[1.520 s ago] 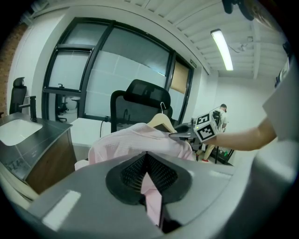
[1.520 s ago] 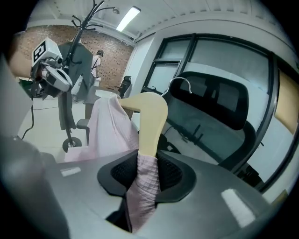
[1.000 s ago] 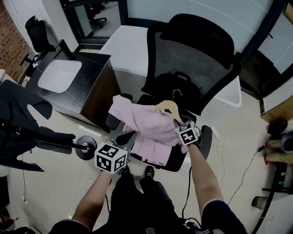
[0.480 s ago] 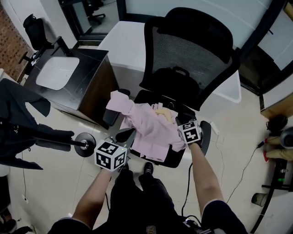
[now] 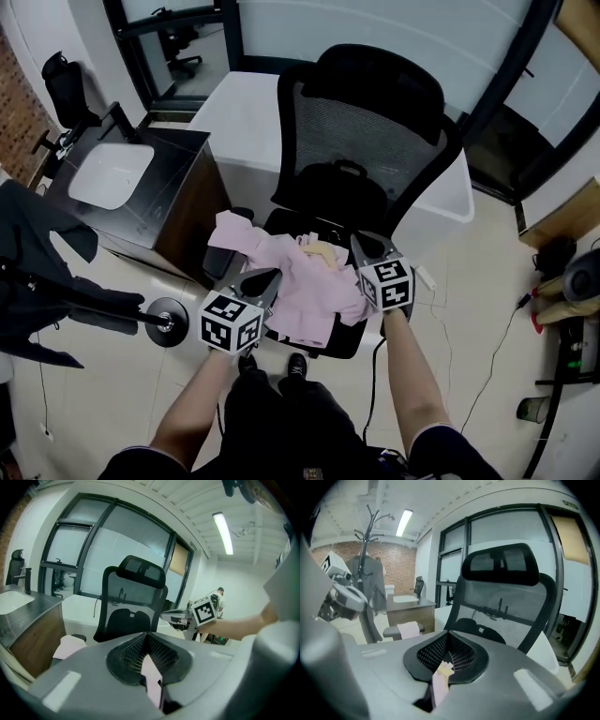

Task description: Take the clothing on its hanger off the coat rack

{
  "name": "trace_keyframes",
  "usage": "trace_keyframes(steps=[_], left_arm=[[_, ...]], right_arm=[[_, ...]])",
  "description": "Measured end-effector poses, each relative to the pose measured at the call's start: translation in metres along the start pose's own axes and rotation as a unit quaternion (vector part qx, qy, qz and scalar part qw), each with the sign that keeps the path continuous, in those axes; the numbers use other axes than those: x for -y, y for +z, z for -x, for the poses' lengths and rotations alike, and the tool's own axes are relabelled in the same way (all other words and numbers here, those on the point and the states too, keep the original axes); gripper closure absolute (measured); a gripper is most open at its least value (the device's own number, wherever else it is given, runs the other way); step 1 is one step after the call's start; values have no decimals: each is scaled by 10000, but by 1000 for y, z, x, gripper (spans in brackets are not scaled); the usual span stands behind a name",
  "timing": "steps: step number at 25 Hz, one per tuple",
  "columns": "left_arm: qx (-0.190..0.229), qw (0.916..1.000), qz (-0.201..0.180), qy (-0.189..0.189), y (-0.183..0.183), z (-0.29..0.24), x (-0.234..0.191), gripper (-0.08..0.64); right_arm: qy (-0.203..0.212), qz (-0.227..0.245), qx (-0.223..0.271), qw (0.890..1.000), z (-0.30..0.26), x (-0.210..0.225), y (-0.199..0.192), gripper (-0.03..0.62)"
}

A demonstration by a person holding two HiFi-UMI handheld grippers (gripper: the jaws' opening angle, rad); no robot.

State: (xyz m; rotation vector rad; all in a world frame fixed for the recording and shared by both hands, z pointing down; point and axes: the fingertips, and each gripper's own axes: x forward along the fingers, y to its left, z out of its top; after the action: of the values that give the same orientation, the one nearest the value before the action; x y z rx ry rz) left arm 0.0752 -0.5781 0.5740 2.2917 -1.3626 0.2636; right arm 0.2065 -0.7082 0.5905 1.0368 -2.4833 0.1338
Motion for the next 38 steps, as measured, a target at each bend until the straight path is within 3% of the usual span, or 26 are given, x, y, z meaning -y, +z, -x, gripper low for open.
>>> trace_keyframes(steps=[9, 17, 25, 38], left_arm=[[500, 9979, -339, -218, 51, -4, 26, 548], [1031, 9915, -721, -333, 105, 1, 47, 548], [1227, 9884, -834, -312, 126, 7, 51, 548], [1305, 9882, -772, -236, 124, 11, 50, 548]], right_arm=[[248, -184, 1233, 9919, 55, -11, 107, 591], [721, -546, 1966, 9763, 99, -26, 164, 591], [822, -749, 2250, 9680, 113, -26, 178, 592], [925, -689, 2296, 9664, 115, -33, 181, 592]])
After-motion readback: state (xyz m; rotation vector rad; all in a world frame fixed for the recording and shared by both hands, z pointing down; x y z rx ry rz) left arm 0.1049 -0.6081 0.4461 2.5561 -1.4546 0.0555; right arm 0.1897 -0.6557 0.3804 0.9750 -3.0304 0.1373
